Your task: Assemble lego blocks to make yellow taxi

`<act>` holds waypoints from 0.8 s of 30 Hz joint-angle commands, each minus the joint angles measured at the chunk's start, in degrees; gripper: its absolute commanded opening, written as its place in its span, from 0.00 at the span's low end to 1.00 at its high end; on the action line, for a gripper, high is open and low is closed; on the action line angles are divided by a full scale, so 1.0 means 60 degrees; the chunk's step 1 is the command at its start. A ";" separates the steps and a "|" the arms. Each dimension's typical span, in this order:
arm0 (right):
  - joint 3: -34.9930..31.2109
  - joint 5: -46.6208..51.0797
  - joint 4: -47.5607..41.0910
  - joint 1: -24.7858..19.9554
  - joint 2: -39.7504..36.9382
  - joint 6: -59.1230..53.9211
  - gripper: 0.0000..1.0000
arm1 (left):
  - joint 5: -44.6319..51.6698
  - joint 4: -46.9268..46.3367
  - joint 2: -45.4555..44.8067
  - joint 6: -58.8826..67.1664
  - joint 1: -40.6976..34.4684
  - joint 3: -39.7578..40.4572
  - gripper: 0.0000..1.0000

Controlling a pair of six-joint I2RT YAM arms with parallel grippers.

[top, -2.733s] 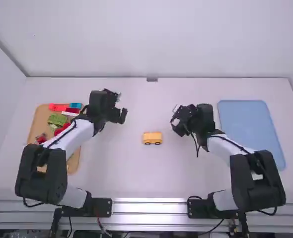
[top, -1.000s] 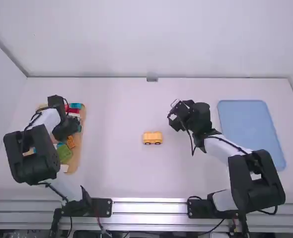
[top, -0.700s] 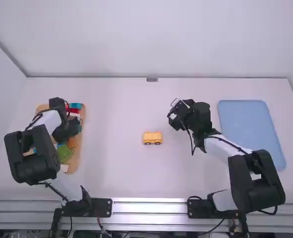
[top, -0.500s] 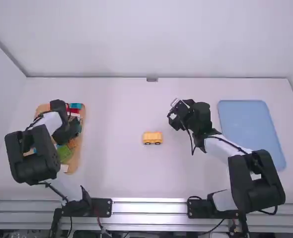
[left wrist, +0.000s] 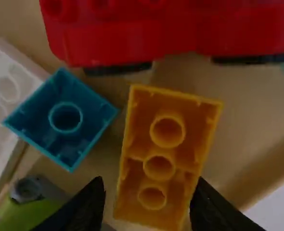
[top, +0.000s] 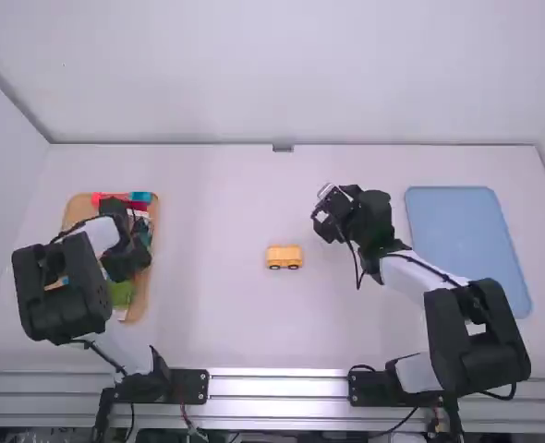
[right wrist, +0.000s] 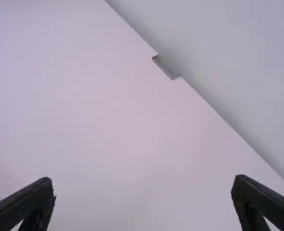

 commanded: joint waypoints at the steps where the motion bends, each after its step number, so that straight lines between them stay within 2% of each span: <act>1: 0.0029 -0.0051 0.0025 -0.0015 -0.0102 0.0066 0.98 | 0.0062 0.0171 0.0062 -0.0029 0.0095 -0.0222 0.46; 3: 0.0029 -0.0044 0.0022 -0.0015 -0.0102 0.0069 0.98 | 0.0062 0.0474 0.0062 -0.0033 0.0080 -0.0382 0.42; 5: 0.0029 -0.0047 0.0011 0.0066 -0.0102 0.0087 0.98 | 0.0058 0.0696 0.0062 -0.0011 0.0084 -0.0463 0.34; 9: 0.0029 -0.0047 0.0000 0.0226 -0.0102 0.0055 0.98 | 0.0076 0.1122 0.0051 0.0481 0.0073 -0.0470 0.33; 13: 0.0029 -0.0004 0.0004 0.0357 -0.0102 0.0055 0.98 | 0.0146 0.1322 0.0051 0.0474 0.0069 -0.0470 0.24; 16: 0.0029 -0.0022 0.0015 0.0390 -0.0102 0.0058 0.98 | 0.0178 0.1395 -0.0087 0.0710 0.0025 -0.0470 0.25; 19: 0.0033 -0.0452 0.0036 0.0361 -0.0102 0.0087 0.98 | 0.1031 0.1304 -0.0619 0.1093 0.0033 -0.0317 0.17; 24: 0.0066 -0.1960 0.0222 0.0448 -0.0106 0.0109 0.98 | 0.1395 0.1147 -0.2073 0.1260 0.0025 -0.0339 0.14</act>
